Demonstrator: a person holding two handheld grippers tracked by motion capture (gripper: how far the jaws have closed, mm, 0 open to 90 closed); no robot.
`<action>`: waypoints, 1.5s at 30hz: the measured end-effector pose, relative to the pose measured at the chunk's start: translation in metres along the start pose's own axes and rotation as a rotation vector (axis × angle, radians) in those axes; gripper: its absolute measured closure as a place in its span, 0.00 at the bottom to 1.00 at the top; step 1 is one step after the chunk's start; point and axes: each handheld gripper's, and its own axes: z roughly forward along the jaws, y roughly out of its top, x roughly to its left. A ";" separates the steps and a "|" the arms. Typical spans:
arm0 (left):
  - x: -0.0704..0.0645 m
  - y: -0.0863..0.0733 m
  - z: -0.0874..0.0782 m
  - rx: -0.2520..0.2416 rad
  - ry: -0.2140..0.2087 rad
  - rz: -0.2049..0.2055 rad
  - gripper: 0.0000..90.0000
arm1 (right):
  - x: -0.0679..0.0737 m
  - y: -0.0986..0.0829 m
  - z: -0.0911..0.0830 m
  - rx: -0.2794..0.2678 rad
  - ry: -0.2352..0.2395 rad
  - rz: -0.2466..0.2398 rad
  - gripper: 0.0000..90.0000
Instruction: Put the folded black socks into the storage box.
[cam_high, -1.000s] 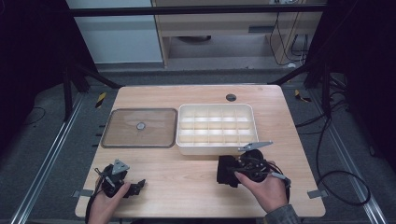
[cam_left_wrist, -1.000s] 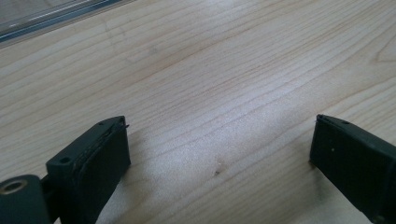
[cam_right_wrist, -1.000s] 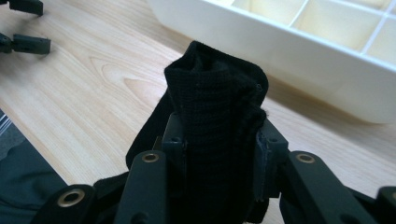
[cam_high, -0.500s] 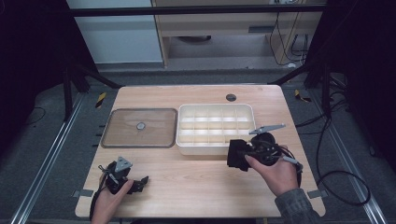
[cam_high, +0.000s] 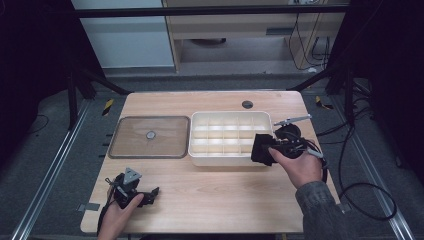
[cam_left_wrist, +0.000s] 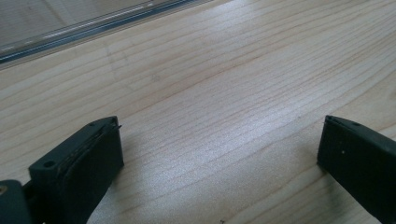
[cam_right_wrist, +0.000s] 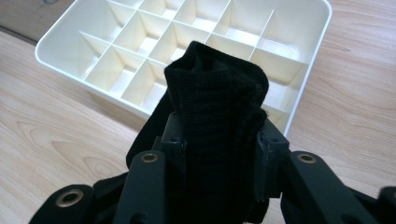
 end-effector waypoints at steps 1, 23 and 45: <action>0.000 0.000 0.000 0.000 0.000 0.000 0.00 | 0.000 0.001 0.000 0.002 -0.010 -0.002 0.71; 0.003 0.001 0.001 -0.003 -0.010 0.011 0.00 | -0.022 0.027 0.007 -0.013 -0.072 0.013 0.71; 0.004 0.000 0.001 -0.004 -0.016 0.015 0.00 | -0.025 0.036 0.024 0.012 -0.107 -0.005 0.70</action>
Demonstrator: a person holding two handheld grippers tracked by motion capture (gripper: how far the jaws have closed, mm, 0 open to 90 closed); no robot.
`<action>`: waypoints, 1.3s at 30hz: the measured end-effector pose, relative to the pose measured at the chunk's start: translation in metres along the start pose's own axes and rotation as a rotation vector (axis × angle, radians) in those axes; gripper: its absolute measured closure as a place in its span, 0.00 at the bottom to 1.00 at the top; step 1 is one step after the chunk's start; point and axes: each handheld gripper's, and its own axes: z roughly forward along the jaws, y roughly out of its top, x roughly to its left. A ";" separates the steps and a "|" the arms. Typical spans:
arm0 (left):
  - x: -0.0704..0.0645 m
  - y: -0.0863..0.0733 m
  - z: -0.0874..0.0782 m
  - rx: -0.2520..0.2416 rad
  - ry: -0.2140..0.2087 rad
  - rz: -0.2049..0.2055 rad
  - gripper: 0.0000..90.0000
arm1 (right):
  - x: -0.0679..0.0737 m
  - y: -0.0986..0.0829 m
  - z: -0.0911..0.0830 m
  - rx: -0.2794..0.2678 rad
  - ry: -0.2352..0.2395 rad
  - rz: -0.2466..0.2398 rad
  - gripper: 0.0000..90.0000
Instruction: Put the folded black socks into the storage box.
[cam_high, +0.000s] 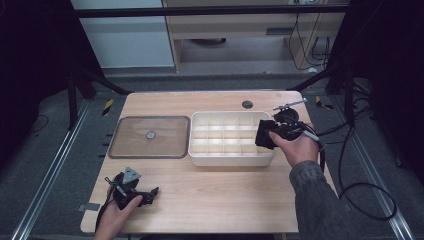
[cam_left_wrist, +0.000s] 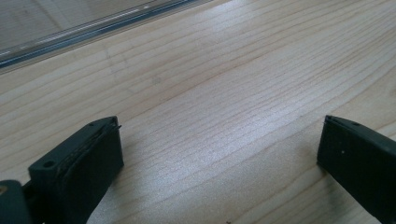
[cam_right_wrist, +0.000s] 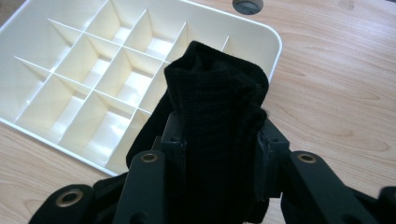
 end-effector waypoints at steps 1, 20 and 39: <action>0.000 0.000 0.000 0.000 0.000 0.001 0.00 | 0.000 0.001 0.001 0.004 -0.002 -0.003 0.71; 0.000 -0.001 -0.001 0.000 -0.001 0.001 0.00 | 0.005 0.000 0.010 0.022 -0.035 -0.020 0.71; -0.001 -0.001 -0.001 -0.003 0.000 -0.002 0.00 | 0.004 -0.009 0.035 0.091 -0.111 -0.063 0.71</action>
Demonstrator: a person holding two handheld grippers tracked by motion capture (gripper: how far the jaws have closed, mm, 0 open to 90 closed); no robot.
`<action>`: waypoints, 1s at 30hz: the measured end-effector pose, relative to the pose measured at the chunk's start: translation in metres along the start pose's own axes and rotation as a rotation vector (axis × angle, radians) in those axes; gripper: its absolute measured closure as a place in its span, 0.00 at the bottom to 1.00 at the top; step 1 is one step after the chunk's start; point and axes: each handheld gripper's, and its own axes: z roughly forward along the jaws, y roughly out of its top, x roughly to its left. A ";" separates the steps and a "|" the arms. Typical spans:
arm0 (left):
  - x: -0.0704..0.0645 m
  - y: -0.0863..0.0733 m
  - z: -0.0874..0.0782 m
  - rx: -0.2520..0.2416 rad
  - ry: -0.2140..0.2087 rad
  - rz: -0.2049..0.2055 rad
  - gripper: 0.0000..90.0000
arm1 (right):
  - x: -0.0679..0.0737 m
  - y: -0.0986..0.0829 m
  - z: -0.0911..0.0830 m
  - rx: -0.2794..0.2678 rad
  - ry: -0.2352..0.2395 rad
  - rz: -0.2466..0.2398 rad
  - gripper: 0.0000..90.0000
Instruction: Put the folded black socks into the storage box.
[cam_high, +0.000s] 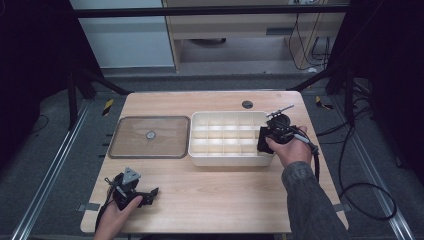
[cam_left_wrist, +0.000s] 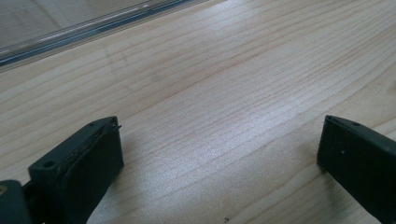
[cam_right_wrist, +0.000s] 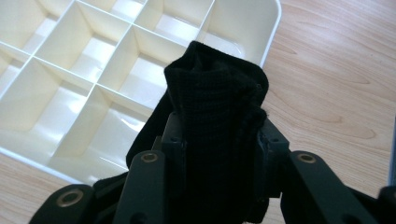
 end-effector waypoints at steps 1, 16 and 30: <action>0.000 0.000 0.000 0.000 0.000 0.000 0.00 | 0.001 0.000 0.002 0.006 -0.001 -0.004 0.71; 0.000 0.000 0.000 0.003 0.002 0.001 0.00 | 0.008 -0.003 0.009 0.055 -0.033 -0.072 0.71; 0.000 0.000 -0.001 0.007 0.002 0.005 0.00 | 0.015 -0.010 0.009 0.063 -0.021 -0.090 0.71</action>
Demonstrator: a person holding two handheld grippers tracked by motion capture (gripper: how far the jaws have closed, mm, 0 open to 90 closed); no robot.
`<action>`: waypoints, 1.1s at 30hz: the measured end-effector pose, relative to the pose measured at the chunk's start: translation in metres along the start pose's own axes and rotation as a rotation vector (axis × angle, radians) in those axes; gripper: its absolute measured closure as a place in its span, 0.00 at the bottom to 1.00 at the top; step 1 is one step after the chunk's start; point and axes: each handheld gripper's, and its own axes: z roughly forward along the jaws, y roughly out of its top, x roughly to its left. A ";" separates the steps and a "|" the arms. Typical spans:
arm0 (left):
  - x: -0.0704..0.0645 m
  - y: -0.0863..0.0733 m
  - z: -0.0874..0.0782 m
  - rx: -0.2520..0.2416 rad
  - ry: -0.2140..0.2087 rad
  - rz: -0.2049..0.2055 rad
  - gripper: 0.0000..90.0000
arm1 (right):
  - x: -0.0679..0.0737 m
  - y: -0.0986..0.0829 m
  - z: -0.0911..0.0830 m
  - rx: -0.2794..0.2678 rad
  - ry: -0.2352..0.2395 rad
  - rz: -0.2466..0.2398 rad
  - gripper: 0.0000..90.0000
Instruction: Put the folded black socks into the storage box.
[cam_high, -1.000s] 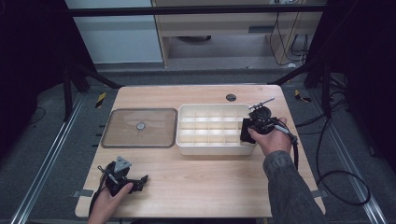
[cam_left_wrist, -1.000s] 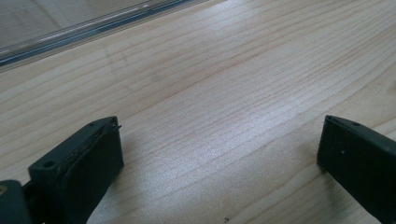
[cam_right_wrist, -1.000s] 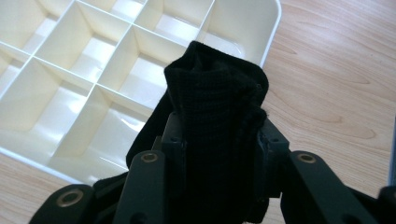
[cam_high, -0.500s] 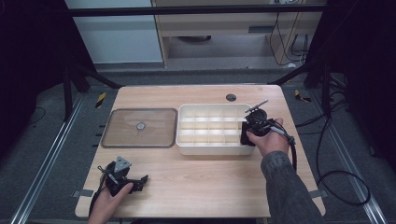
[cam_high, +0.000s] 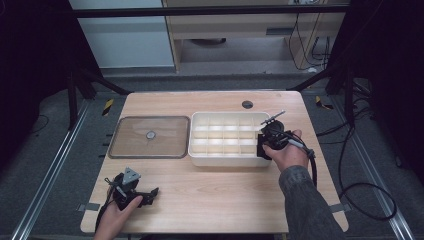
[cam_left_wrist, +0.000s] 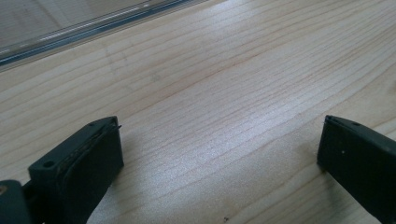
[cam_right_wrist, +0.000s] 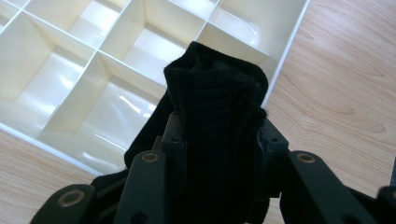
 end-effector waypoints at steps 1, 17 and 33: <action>0.000 0.000 0.000 0.000 0.000 0.000 0.00 | 0.001 0.000 0.000 0.002 0.000 0.000 0.71; 0.000 0.000 0.000 0.003 0.001 0.001 0.00 | 0.009 -0.002 0.009 0.026 -0.009 -0.035 0.72; 0.000 0.000 0.000 0.003 0.002 0.001 0.00 | 0.015 -0.004 0.022 0.063 0.005 -0.033 0.73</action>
